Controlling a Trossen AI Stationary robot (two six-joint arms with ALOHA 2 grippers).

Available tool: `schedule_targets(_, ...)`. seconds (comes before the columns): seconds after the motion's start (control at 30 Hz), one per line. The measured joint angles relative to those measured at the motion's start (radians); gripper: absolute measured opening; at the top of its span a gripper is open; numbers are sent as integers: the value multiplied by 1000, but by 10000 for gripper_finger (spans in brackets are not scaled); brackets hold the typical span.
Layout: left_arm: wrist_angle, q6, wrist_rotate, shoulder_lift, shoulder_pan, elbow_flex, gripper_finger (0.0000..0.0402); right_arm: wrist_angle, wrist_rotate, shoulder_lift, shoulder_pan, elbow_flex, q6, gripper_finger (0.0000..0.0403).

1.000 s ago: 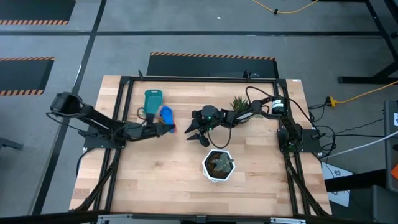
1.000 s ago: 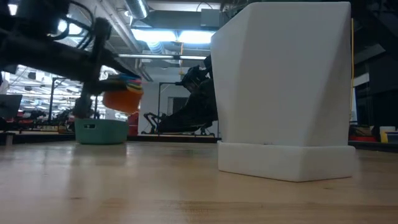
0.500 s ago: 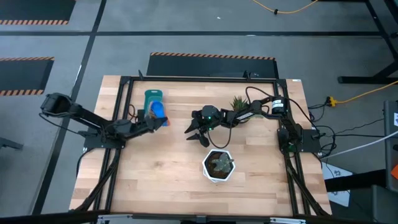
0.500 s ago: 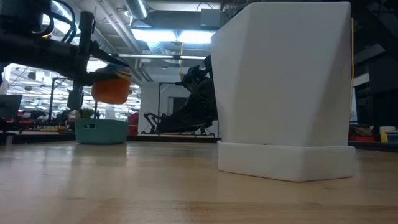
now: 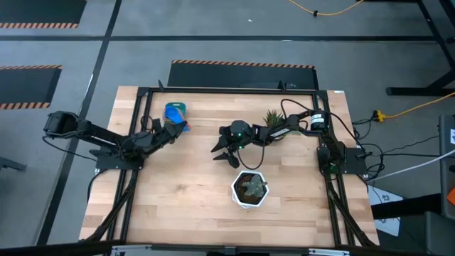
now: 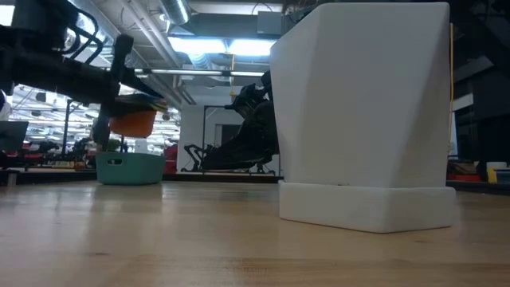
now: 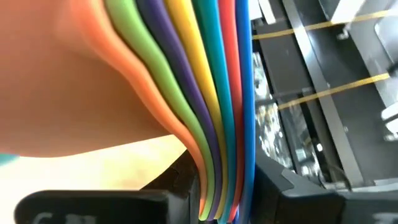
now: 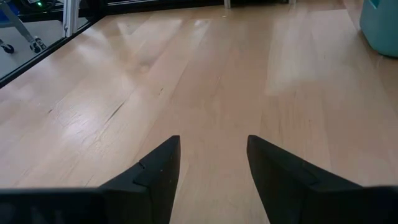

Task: Nest measuring cups in basket
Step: Put the nested measuring cups into the green bin

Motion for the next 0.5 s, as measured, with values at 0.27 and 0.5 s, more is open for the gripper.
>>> schedule_targets(0.27,-76,-75,5,0,47,0,81,0,0,0,0,0,-1,190)
schedule_targets(0.5,-179,-200,33,0,46,0,82,0,1,0,0,0,-22,190)
